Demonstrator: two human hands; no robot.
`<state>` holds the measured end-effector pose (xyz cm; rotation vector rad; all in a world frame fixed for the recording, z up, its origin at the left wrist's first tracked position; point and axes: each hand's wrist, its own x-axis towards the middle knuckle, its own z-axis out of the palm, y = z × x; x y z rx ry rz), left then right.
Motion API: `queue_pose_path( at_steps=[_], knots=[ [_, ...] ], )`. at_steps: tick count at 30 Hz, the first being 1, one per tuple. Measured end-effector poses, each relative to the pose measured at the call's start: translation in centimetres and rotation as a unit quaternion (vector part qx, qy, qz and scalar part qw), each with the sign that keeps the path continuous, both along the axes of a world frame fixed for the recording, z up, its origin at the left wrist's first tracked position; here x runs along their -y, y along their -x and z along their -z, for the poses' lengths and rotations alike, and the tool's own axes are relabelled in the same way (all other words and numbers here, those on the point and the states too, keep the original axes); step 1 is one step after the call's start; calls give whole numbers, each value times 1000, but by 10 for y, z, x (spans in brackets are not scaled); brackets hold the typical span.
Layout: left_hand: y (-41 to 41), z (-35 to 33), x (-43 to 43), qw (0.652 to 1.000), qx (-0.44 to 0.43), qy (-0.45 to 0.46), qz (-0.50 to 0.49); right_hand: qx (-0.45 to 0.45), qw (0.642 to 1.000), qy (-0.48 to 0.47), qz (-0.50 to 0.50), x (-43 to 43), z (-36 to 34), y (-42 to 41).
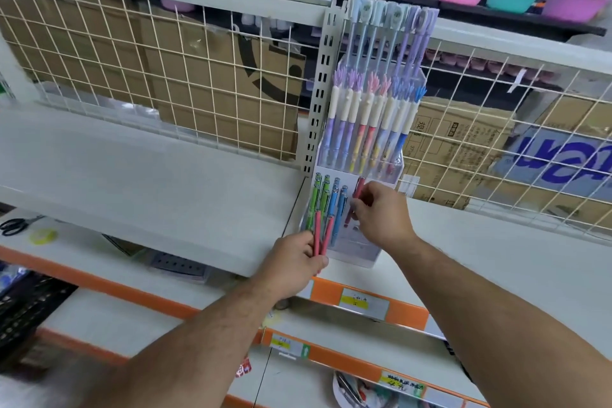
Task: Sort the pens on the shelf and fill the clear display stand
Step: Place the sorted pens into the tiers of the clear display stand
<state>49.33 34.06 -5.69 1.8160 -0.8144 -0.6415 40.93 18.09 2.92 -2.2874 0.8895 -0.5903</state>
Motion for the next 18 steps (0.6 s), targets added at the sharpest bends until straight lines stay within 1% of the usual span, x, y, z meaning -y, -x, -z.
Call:
queue_pose_path(
  at_steps=[4,8,14,18],
  knots=[
    [-1,0,-1,1000,4,-1,0,-35,999,22,13,0,3,-1],
    [0,-1,-1,1000,8,-2,1,-59,998,21,9,0,5,-1],
    [1,-3,-1,1000,-1,7,7,-71,997,30,5,0,4,-3],
    [2,-4,-1,1000,-1,10,9,-74,997,19,11,0,8,-1]
  ],
)
